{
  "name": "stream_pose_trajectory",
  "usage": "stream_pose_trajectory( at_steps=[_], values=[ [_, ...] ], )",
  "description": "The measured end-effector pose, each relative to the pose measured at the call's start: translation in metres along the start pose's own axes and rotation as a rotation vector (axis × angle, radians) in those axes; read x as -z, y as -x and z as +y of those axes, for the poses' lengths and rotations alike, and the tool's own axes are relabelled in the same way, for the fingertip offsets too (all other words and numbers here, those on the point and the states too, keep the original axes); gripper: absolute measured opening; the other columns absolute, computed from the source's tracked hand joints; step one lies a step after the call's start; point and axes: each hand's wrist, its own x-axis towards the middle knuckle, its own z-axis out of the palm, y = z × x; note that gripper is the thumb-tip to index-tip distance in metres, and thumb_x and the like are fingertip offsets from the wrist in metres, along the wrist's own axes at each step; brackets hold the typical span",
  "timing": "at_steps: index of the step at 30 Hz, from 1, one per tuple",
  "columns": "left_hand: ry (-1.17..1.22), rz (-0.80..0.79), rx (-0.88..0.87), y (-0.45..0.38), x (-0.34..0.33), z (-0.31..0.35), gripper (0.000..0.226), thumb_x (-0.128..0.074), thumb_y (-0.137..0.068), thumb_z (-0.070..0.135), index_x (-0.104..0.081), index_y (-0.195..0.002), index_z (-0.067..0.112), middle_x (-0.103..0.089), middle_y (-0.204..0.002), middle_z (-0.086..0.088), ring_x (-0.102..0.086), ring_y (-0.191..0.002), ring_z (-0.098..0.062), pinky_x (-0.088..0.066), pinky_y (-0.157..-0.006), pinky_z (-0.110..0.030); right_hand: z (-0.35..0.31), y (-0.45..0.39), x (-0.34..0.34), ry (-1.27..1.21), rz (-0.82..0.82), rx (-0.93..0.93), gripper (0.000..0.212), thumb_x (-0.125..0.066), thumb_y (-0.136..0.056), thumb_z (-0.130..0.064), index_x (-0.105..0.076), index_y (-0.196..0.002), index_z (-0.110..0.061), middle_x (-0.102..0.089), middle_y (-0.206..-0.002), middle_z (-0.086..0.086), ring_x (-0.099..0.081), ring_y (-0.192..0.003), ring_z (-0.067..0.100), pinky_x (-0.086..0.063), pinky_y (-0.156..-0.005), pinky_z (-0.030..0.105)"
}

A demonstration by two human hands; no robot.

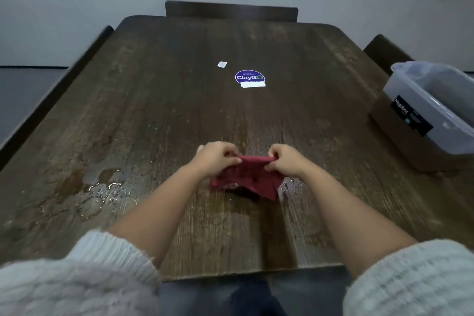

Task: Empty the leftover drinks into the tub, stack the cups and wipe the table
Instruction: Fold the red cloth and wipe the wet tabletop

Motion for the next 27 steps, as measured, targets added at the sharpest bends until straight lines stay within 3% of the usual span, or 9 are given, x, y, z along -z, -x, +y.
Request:
stream_pose_trajectory(
  at_steps=[2,4,7,9,11,15,21,25,27],
  values=[
    [0.079,0.058,-0.071,-0.001,0.009,0.004,0.017,-0.060,-0.094,0.030,-0.070,-0.106,0.024,-0.067,-0.101,0.005,-0.059,-0.108,-0.019,-0.039,-0.101,-0.040,-0.011,0.006,0.012,-0.152,0.017,0.057,0.036,-0.073,-0.076,0.000,-0.044,-0.070,-0.020,-0.048,-0.066,-0.002,-0.044,-0.057,0.013,-0.035,-0.047,0.023],
    [0.149,0.076,-0.153,-0.003,0.015,0.008,0.019,-0.060,-0.094,0.022,-0.072,-0.108,0.020,-0.062,-0.099,0.002,-0.058,-0.106,-0.020,-0.044,-0.097,-0.038,-0.021,0.009,0.020,-0.364,0.055,0.106,0.035,-0.073,-0.075,0.005,-0.047,-0.069,-0.018,-0.049,-0.063,-0.002,-0.044,-0.057,0.010,-0.033,-0.047,0.018],
    [0.158,0.105,-0.225,-0.005,0.019,0.013,0.022,-0.062,-0.093,0.014,-0.073,-0.111,0.017,-0.058,-0.104,-0.002,-0.054,-0.105,-0.015,-0.042,-0.097,-0.028,-0.031,0.004,0.024,-0.462,0.188,0.164,0.032,-0.074,-0.074,0.009,-0.055,-0.074,-0.017,-0.055,-0.070,0.001,-0.050,-0.067,0.013,-0.042,-0.060,0.020],
    [0.201,0.153,-0.219,-0.005,0.024,0.014,0.020,-0.062,-0.092,0.012,-0.073,-0.109,0.016,-0.060,-0.097,0.002,-0.056,-0.097,-0.011,-0.043,-0.091,-0.024,-0.034,-0.001,0.028,-0.342,0.251,0.180,0.031,-0.078,-0.074,0.001,-0.065,-0.093,-0.020,-0.064,-0.093,0.005,-0.058,-0.088,0.016,-0.048,-0.081,0.028],
    [0.266,0.195,-0.191,-0.003,0.029,0.013,0.019,-0.061,-0.092,0.012,-0.073,-0.106,0.017,-0.065,-0.093,0.005,-0.058,-0.089,-0.009,-0.045,-0.085,-0.024,-0.037,-0.001,0.038,-0.294,0.277,0.196,0.036,-0.079,-0.077,-0.006,-0.069,-0.110,-0.017,-0.066,-0.103,0.005,-0.059,-0.097,0.014,-0.048,-0.087,0.025],
    [0.275,0.267,-0.163,-0.003,0.038,0.009,0.015,-0.057,-0.095,0.018,-0.068,-0.104,0.018,-0.069,-0.091,0.003,-0.060,-0.086,-0.013,-0.045,-0.080,-0.028,-0.047,0.003,0.052,-0.321,0.358,0.282,0.007,-0.073,-0.085,-0.011,-0.070,-0.087,-0.017,-0.064,-0.079,-0.002,-0.055,-0.073,0.007,-0.042,-0.061,0.010],
    [0.315,0.406,-0.181,-0.012,0.042,0.024,0.016,-0.046,-0.099,0.009,-0.058,-0.106,0.002,-0.057,-0.097,-0.003,-0.050,-0.091,-0.016,-0.032,-0.076,-0.022,-0.063,0.003,0.048,-0.373,0.423,0.400,0.021,-0.065,-0.090,-0.009,-0.058,-0.075,-0.022,-0.056,-0.091,-0.003,-0.053,-0.080,0.007,-0.042,-0.080,0.021],
    [0.455,0.382,-0.281,-0.014,0.046,0.027,0.012,-0.052,-0.098,0.022,-0.053,-0.109,0.020,-0.056,-0.093,0.004,-0.053,-0.086,-0.012,-0.040,-0.079,-0.023,-0.069,0.001,0.051,-0.513,0.425,0.509,0.024,-0.060,-0.092,-0.006,-0.053,-0.078,-0.024,-0.055,-0.077,-0.006,-0.049,-0.076,0.010,-0.042,-0.075,0.028],
    [0.477,0.338,-0.277,-0.013,0.051,0.027,0.019,-0.063,-0.092,0.028,-0.052,-0.108,0.026,-0.051,-0.078,0.005,-0.048,-0.071,-0.007,-0.039,-0.068,-0.019,-0.074,0.001,0.057,-0.512,0.481,0.564,0.026,-0.062,-0.089,-0.005,-0.052,-0.079,-0.026,-0.052,-0.079,-0.009,-0.047,-0.076,0.007,-0.040,-0.075,0.026]
  ],
)
